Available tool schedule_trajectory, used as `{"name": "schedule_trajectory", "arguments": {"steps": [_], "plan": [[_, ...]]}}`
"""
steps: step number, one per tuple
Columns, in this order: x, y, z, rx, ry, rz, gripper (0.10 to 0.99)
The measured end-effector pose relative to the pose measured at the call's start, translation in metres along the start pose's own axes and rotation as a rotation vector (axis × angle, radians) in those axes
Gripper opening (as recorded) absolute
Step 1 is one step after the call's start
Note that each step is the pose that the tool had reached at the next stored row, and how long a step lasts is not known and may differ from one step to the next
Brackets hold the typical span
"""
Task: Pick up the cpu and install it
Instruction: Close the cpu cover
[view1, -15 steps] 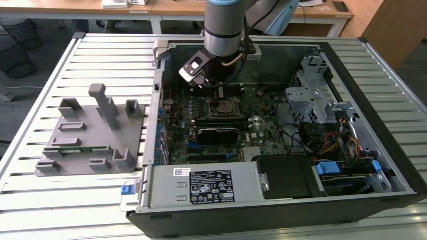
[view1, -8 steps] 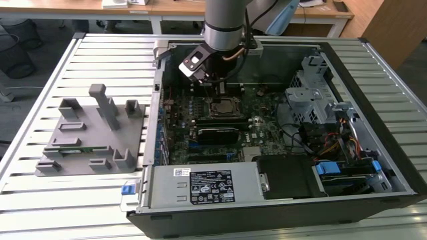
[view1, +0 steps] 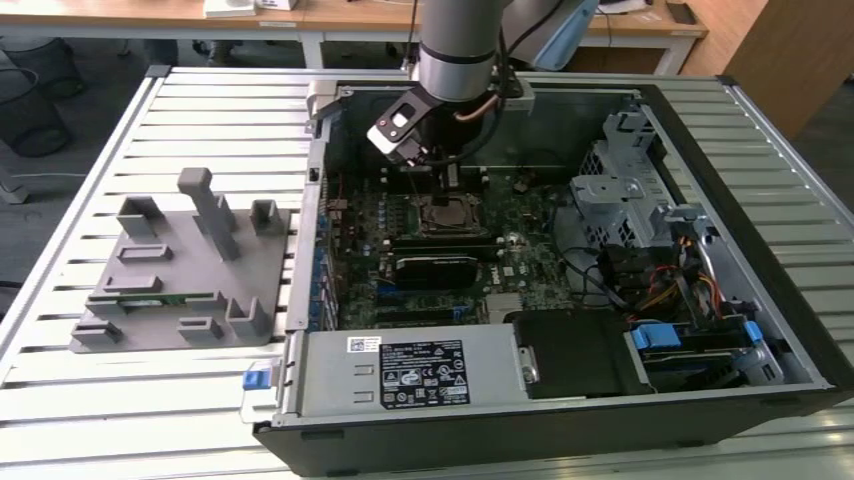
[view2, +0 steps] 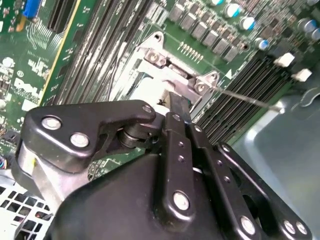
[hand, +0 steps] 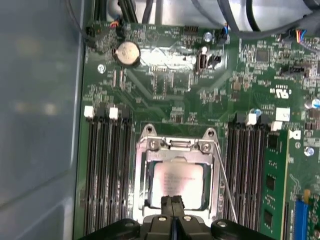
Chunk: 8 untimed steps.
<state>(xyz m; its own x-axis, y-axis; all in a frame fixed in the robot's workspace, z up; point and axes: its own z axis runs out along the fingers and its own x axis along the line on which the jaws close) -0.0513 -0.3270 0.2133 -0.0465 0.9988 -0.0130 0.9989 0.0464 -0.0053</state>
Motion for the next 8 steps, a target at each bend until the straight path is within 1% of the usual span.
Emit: {"name": "schedule_trajectory", "arguments": {"steps": [8], "plan": [[-0.0005,0.0104,0.0,0.0,0.0001,0.0,0.106]]}}
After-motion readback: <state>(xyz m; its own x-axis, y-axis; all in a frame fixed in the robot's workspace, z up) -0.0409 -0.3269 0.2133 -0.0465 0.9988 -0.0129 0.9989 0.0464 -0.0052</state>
